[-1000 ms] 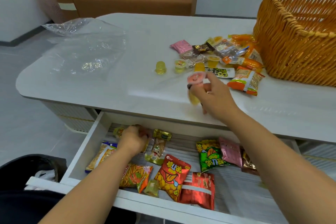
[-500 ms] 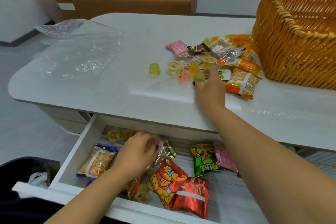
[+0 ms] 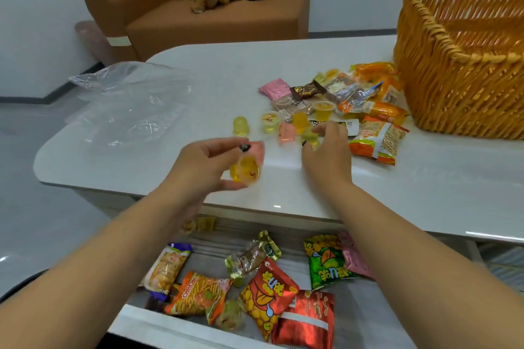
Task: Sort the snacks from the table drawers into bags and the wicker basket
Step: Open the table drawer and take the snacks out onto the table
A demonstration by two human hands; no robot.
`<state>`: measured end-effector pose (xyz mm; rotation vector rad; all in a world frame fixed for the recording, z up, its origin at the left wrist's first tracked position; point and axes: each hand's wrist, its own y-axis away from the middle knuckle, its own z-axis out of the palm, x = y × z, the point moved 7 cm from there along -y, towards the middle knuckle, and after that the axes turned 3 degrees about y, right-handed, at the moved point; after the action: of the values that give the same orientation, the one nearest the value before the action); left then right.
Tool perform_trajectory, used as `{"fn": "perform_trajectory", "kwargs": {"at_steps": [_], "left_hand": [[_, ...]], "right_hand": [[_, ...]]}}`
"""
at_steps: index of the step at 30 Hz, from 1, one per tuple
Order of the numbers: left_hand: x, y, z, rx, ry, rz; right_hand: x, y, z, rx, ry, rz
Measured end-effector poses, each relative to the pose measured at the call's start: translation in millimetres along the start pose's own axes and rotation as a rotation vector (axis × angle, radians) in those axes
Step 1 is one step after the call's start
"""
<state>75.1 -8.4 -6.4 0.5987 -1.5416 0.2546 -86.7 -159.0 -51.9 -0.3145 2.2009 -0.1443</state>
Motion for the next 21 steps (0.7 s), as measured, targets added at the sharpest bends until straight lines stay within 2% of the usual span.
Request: {"fn": "perform_trajectory", "kwargs": {"at_steps": [5, 9, 13, 17, 21], "left_hand": [[0.0, -77.4, 36.6, 0.250, 0.149, 0.082], [-25.7, -94.6, 69.9, 0.444, 0.104, 0.212], [-15.0, -122.9, 85.2, 0.455, 0.015, 0.378], [-13.2, -139.2, 85.3, 0.523, -0.005, 0.347], [-13.2, -139.3, 85.4, 0.526, -0.038, 0.346]], "right_hand": [[-1.2, -2.5, 3.5, -0.003, 0.073, -0.003], [-1.9, -1.8, 6.5, 0.006, 0.160, -0.047], [-1.1, -6.1, 4.3, 0.063, 0.136, -0.061], [2.7, -8.7, 5.5, 0.089, 0.103, -0.050], [2.4, -12.4, 7.4, 0.057, 0.114, -0.043]]}}
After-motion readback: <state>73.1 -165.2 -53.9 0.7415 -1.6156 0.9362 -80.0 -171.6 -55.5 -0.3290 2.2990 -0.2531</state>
